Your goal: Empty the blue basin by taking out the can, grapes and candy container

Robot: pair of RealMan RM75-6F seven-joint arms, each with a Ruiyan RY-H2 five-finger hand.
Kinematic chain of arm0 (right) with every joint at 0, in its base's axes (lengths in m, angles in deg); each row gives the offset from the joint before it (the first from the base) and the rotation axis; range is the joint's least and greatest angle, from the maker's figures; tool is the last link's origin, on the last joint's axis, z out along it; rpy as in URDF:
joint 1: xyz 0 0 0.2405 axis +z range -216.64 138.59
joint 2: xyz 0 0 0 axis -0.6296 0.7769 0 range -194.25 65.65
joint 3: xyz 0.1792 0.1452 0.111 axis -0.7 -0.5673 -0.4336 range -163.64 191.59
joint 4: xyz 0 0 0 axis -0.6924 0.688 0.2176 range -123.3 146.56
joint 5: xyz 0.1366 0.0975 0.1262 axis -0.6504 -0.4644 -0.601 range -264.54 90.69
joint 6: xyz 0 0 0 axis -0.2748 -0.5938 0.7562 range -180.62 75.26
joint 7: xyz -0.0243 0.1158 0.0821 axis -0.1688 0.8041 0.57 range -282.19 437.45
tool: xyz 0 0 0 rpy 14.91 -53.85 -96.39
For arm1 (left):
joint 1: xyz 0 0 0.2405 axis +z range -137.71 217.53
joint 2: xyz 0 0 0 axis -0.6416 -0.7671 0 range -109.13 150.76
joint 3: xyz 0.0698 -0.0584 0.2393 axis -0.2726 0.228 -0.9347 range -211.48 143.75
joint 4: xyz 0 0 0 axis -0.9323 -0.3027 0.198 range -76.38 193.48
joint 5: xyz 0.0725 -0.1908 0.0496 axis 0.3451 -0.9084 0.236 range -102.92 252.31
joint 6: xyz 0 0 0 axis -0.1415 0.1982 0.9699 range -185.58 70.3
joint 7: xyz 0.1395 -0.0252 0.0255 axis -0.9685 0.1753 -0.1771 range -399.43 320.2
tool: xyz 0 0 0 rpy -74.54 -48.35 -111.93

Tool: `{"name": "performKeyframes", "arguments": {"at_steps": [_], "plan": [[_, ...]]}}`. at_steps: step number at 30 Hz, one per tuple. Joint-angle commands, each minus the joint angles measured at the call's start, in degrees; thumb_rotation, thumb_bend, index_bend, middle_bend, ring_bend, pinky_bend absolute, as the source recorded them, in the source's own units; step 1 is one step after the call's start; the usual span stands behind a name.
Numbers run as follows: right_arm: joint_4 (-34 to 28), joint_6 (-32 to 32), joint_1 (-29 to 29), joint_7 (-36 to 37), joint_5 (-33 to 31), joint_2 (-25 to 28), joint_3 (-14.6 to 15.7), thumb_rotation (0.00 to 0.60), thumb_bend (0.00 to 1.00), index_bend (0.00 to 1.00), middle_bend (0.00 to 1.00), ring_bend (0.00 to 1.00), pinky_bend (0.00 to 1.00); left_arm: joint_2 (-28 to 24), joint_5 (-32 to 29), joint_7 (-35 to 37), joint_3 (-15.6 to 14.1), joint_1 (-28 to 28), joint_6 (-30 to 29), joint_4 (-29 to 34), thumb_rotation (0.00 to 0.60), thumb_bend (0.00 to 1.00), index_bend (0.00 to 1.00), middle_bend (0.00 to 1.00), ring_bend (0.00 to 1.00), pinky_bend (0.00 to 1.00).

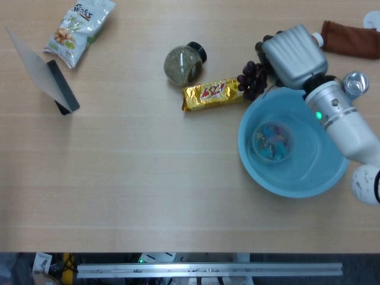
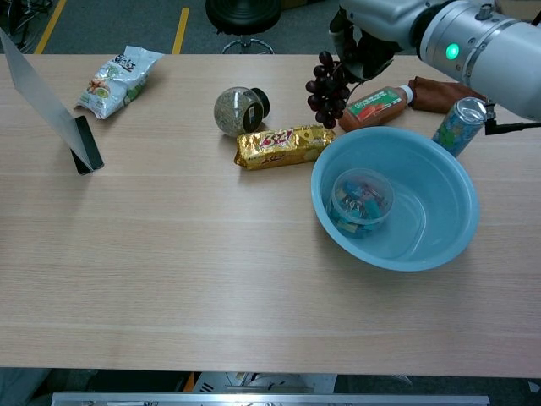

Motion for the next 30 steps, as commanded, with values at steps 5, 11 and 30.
{"name": "performKeyframes", "arguments": {"at_steps": [5, 11, 30], "plan": [[3.60, -0.24, 5.28, -4.03, -7.38, -5.77, -1.16, 0.600, 0.39, 0.60, 0.52, 0.52, 0.72, 0.03, -0.20, 0.23, -0.21, 0.40, -0.31, -0.19, 0.600, 0.27, 0.29, 0.24, 0.21, 0.17], [4.11, 0.04, 8.77, -6.03, -12.55, -8.66, -1.87, 0.600, 0.35, 0.35, 0.38, 0.37, 0.63, 0.14, -0.36, 0.43, -0.31, 0.78, -0.70, -0.42, 0.600, 0.27, 0.29, 0.24, 0.21, 0.17], [-12.87, 1.48, 4.17, -0.25, -2.52, 4.91, 4.95, 0.600, 0.02, 0.06, 0.24, 0.19, 0.47, -0.21, -0.16, 2.31, -0.20, 0.95, -0.72, -1.46, 0.600, 0.27, 0.29, 0.24, 0.21, 0.17]]}}
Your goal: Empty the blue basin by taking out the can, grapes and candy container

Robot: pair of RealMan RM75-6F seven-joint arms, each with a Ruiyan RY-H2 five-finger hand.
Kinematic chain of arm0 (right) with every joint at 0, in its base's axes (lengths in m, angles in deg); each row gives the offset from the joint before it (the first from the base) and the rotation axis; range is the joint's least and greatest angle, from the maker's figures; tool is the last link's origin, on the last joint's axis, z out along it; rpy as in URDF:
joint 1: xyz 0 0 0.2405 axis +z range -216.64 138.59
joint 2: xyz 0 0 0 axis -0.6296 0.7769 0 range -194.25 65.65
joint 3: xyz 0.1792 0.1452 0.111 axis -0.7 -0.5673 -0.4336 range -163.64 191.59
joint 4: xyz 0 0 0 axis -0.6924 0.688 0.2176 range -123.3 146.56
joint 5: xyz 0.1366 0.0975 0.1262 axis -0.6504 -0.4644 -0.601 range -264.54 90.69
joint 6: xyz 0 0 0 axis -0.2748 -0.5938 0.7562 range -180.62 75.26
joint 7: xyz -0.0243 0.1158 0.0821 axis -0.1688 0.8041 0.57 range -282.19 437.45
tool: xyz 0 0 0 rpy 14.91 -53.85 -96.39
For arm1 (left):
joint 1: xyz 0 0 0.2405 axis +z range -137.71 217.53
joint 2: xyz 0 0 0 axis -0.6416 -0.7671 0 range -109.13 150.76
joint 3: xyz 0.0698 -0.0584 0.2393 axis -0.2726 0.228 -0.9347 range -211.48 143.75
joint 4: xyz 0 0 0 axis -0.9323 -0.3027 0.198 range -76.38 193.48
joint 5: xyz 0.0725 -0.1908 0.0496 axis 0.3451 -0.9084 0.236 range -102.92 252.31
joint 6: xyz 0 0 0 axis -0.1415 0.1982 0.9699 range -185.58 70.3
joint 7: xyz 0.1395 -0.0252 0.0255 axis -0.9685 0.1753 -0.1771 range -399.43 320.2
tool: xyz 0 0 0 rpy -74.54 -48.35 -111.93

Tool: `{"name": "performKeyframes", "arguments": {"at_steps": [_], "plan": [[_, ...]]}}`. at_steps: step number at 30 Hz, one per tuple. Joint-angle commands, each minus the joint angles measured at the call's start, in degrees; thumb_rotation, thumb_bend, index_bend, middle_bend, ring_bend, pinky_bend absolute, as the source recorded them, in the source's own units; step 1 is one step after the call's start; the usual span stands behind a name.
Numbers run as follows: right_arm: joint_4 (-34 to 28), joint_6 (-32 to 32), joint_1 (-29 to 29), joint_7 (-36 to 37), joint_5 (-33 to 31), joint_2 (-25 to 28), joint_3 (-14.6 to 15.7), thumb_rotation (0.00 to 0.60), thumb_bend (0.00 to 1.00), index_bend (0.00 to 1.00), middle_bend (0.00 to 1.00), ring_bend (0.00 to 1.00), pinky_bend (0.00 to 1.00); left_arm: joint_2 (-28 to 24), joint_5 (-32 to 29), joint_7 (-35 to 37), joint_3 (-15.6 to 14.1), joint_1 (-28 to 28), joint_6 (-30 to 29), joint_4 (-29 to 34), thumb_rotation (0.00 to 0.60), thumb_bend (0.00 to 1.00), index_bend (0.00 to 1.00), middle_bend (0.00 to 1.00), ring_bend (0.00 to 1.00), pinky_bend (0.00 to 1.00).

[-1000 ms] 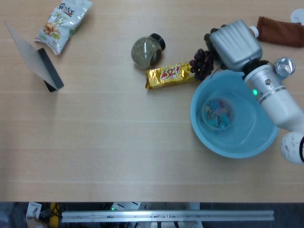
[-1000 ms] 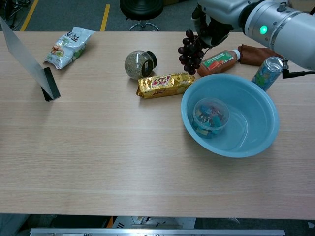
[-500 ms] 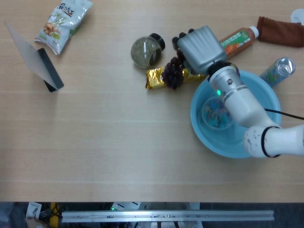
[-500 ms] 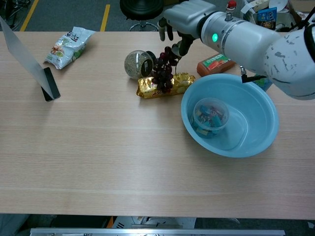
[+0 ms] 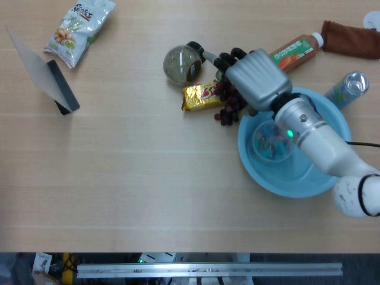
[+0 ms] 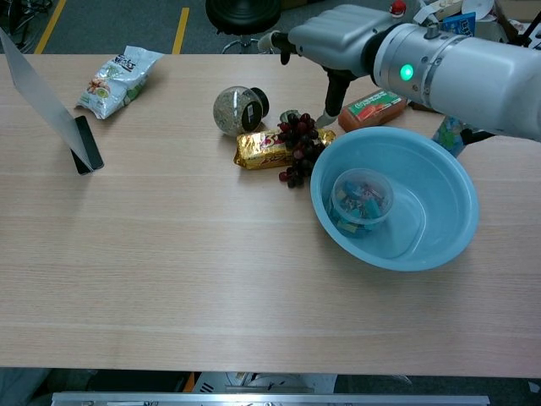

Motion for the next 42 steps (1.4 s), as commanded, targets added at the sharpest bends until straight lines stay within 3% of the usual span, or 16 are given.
{"name": "performKeyframes", "arguments": {"at_steps": [1, 7, 18, 29, 35, 42], "plan": [[-4.84, 0.03, -3.21, 2.07, 4.90, 4.79, 3.59, 0.600, 0.01, 0.07, 0.24, 0.19, 0.47, 0.01, 0.22, 0.22, 0.10, -0.34, 0.42, -0.19, 0.600, 0.27, 0.29, 0.24, 0.21, 0.17], [-8.08, -0.60, -6.56, 2.62, 9.81, 8.23, 8.43, 0.600, 0.00, 0.07, 0.24, 0.19, 0.47, 0.00, 0.63, 0.59, 0.18, -1.09, 1.50, -0.17, 0.600, 0.27, 0.29, 0.24, 0.21, 0.17], [-7.14, 0.18, -9.59, 1.90, 12.36, 6.93, 14.23, 0.600, 0.00, 0.07, 0.24, 0.19, 0.47, -0.50, 0.91, 1.32, 0.05, -1.30, 1.89, -0.13, 0.600, 0.27, 0.29, 0.24, 0.20, 0.17], [-2.27, 0.31, -8.77, -1.23, 8.02, 0.90, 15.52, 0.600, 0.00, 0.06, 0.24, 0.19, 0.47, -0.11, 0.65, 1.66, -0.35, -0.62, 1.38, -0.69, 0.600, 0.27, 0.29, 0.24, 0.20, 0.17], [-1.28, 1.21, -7.64, -2.96, 4.77, -0.62, 16.72, 0.600, 0.00, 0.00, 0.16, 0.19, 0.45, 0.04, 0.49, 1.43, -0.51, -0.18, 0.90, -0.71, 0.600, 0.27, 0.29, 0.24, 0.20, 0.17], [-1.12, 1.34, -7.21, -2.64, 3.56, -1.69, 17.12, 0.600, 0.00, 0.00, 0.05, 0.09, 0.36, 0.18, 0.67, 0.98, -0.71, 0.02, 0.77, -0.56, 0.600, 0.27, 0.29, 0.24, 0.20, 0.17]]}}
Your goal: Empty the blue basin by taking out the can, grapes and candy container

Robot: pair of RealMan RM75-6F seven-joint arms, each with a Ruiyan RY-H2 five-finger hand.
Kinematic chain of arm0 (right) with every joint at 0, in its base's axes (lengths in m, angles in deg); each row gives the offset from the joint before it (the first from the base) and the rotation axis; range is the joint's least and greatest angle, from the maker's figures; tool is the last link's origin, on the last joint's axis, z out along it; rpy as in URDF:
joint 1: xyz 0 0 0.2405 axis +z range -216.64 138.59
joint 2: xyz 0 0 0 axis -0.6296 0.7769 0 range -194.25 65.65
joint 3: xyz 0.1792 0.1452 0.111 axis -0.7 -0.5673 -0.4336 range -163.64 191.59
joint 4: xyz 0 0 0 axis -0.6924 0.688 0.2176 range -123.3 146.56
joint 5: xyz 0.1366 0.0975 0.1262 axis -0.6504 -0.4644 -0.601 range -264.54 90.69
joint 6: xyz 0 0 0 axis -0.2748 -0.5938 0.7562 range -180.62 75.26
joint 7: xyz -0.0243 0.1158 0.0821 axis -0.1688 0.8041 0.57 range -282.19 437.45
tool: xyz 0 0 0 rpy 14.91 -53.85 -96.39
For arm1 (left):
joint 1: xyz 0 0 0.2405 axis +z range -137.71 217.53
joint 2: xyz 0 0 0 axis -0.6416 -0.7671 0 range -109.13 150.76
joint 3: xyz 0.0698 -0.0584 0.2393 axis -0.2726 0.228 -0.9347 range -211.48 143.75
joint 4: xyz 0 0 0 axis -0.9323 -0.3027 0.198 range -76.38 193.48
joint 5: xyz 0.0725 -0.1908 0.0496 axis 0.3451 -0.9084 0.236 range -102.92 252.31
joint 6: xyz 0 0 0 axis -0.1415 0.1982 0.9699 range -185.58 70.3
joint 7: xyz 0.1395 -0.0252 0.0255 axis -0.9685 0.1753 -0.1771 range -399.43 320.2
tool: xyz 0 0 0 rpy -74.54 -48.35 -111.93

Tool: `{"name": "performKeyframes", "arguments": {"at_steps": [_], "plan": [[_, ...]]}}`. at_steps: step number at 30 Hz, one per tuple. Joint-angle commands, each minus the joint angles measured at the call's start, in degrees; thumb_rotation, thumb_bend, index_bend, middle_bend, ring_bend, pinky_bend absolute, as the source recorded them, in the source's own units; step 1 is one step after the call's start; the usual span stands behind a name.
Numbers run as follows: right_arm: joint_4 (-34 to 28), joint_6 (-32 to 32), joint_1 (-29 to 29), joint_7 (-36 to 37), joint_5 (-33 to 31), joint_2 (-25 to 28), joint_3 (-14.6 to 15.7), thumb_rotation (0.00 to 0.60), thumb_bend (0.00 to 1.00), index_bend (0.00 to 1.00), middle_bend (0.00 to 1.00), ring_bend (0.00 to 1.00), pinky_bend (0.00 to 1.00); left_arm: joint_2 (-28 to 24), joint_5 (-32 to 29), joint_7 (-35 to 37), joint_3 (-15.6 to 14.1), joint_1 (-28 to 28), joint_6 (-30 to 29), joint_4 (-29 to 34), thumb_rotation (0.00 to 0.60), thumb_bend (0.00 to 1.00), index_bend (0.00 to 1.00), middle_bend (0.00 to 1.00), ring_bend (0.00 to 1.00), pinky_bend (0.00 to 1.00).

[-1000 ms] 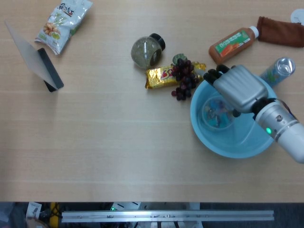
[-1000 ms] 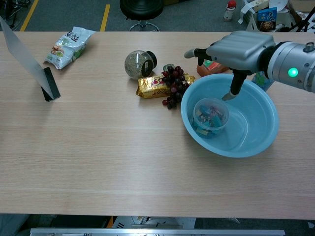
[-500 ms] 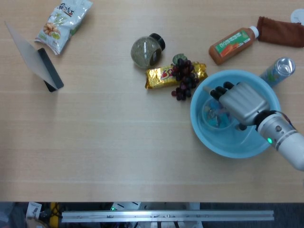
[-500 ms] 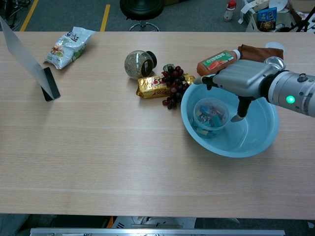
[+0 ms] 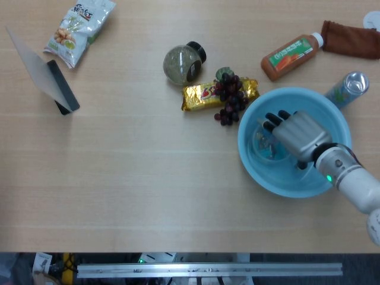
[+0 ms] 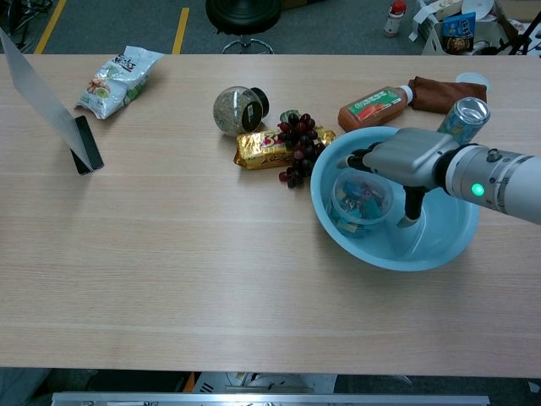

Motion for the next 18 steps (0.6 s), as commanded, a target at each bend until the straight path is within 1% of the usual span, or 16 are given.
{"name": "performKeyframes", "arguments": {"at_steps": [1, 4, 18], "plan": [[0.02, 0.11, 0.22, 0.06, -0.21, -0.15, 0.11, 0.600, 0.00, 0.00, 0.04, 0.08, 0.34, 0.04, 0.09, -0.06, 0.00, 0.02, -0.06, 0.01, 0.600, 0.27, 0.29, 0.24, 0.20, 0.17], [0.11, 0.09, 0.50, 0.15, -0.73, -0.39, 0.08, 0.600, 0.00, 0.00, 0.02, 0.06, 0.32, 0.05, 0.27, -0.12, -0.04, 0.03, -0.09, 0.11, 0.600, 0.27, 0.29, 0.23, 0.19, 0.17], [4.24, -0.77, 0.78, 0.62, -2.15, -5.02, -0.36, 0.600, 0.00, 0.00, 0.04, 0.06, 0.32, -0.24, -0.28, 0.13, 0.18, -0.09, 0.23, -0.19, 0.600, 0.27, 0.29, 0.23, 0.19, 0.17]]}}
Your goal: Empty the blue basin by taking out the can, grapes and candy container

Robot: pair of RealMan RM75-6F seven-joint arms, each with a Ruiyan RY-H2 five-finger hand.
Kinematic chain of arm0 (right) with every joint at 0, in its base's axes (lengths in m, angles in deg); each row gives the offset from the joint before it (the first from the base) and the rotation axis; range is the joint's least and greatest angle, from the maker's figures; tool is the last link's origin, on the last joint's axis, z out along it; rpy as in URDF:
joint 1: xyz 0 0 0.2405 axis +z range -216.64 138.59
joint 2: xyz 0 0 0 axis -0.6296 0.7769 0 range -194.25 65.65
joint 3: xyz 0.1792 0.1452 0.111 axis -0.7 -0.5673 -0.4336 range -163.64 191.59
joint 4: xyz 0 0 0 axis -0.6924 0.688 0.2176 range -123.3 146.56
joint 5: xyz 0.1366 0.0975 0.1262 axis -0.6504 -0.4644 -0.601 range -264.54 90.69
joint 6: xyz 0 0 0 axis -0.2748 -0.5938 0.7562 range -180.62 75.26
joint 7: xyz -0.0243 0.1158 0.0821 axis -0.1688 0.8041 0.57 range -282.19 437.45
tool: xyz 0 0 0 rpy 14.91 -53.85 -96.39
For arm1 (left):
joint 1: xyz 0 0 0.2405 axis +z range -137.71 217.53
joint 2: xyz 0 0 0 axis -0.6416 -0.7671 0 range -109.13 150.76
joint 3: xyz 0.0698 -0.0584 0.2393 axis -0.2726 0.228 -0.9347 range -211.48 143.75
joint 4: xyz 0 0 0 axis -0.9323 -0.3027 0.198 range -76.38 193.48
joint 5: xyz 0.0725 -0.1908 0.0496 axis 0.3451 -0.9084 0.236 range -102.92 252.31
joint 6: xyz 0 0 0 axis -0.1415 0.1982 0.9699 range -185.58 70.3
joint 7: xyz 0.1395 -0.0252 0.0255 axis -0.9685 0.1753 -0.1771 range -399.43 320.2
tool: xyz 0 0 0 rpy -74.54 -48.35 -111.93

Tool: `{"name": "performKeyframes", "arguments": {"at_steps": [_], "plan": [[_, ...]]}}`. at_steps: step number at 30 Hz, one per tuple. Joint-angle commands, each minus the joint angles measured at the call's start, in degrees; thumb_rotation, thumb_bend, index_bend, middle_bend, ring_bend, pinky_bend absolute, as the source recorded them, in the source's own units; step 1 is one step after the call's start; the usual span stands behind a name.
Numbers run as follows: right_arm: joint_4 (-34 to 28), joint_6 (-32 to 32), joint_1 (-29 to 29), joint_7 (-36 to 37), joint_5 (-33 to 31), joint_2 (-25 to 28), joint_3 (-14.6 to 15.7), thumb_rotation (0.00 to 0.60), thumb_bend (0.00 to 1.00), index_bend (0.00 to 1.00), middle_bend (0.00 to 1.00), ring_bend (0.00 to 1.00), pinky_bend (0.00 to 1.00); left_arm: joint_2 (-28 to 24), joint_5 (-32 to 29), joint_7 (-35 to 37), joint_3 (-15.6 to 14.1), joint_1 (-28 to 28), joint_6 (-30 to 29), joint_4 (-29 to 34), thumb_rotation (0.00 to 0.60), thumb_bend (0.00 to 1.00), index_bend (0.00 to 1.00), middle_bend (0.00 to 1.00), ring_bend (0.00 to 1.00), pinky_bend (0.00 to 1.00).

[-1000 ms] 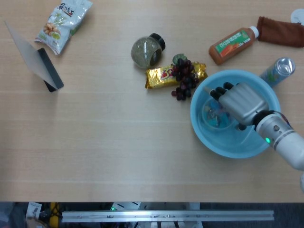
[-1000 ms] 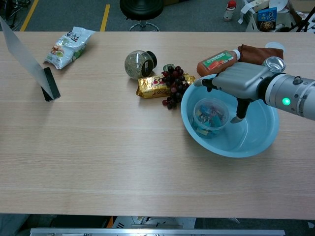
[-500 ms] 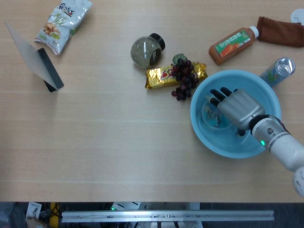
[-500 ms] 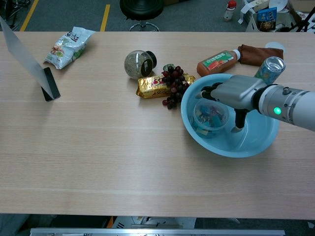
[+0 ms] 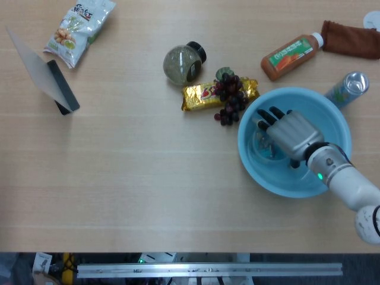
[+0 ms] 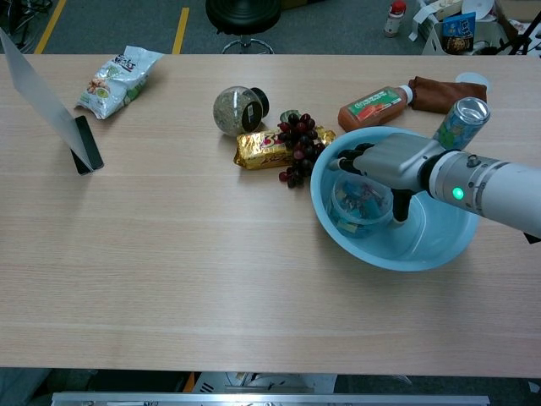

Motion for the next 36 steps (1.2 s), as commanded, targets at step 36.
{"name": "performKeyframes", "arguments": {"at_steps": [36], "plan": [[2.03, -1.80, -1.12, 0.00, 1.27, -3.29, 0.40, 0.600, 0.00, 0.00, 0.19, 0.20, 0.41, 0.41, 0.17, 2.20, -0.40, 0.98, -0.59, -2.15, 0.600, 0.27, 0.29, 0.23, 0.19, 0.17]]}}
